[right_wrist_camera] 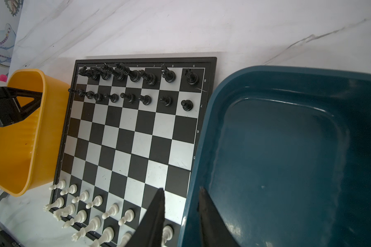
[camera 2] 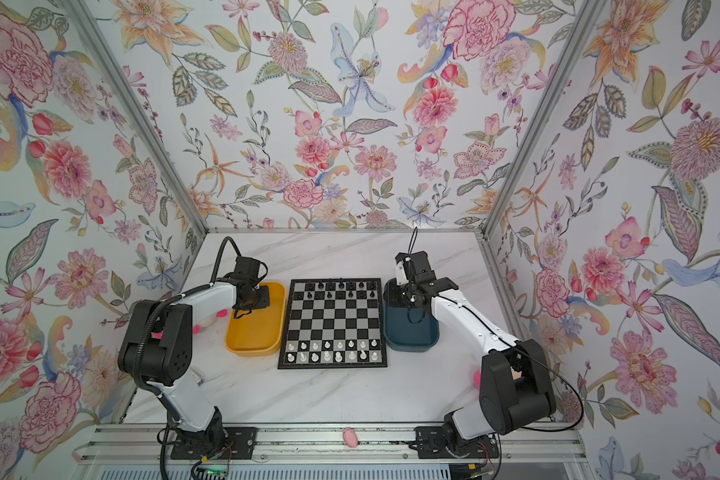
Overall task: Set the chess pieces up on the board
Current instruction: 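Lower the open left gripper around the last black piece in the yellow tray, then close the left gripper on the last black piece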
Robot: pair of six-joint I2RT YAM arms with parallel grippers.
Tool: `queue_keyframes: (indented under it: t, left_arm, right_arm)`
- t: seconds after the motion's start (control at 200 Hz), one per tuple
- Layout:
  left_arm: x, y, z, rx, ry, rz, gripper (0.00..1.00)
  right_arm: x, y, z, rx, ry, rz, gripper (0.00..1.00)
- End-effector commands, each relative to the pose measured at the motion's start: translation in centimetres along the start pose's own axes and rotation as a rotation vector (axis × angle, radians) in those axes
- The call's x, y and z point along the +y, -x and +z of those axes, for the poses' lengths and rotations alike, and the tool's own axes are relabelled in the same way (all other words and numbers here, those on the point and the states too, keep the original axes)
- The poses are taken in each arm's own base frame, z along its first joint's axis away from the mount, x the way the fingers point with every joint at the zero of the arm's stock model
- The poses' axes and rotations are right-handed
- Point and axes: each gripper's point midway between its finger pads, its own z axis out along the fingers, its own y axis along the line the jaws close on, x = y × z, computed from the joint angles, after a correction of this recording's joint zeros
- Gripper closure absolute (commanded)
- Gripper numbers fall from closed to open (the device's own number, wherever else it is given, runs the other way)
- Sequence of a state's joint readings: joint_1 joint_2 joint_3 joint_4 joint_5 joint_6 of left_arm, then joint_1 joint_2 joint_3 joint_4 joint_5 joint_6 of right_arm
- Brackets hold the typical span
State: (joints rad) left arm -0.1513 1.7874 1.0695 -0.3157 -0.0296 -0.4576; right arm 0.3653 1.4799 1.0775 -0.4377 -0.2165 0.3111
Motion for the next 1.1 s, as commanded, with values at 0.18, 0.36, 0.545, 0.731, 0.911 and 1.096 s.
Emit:
queue_keyframes:
  t: [0.18,0.36,0.545,0.731,0.911,1.096]
  left_arm:
    - [-0.06,0.86,0.14,-0.009,-0.013,-0.002,0.72]
    - [-0.09,0.85,0.20,-0.008,-0.014,0.000,0.73]
    - [-0.10,0.92,0.43,-0.005,-0.012,0.003,0.75]
    - [-0.29,1.43,0.43,-0.012,-0.018,0.002,0.74]
    - [-0.50,1.58,0.35,-0.015,-0.027,0.004,0.75]
    - [-0.50,1.33,0.48,-0.005,-0.027,0.003,0.80]
  right_arm:
    - [-0.04,-0.16,0.02,0.011,-0.016,0.007,0.71]
    - [-0.07,-0.19,0.07,0.012,-0.017,0.008,0.71]
    - [-0.07,-0.16,0.11,0.013,-0.017,0.007,0.71]
    - [-0.04,-0.04,0.00,0.008,-0.017,0.006,0.71]
    - [-0.17,-0.15,0.05,0.011,-0.021,0.009,0.71]
    - [-0.16,-0.17,0.05,0.011,-0.019,0.009,0.71]
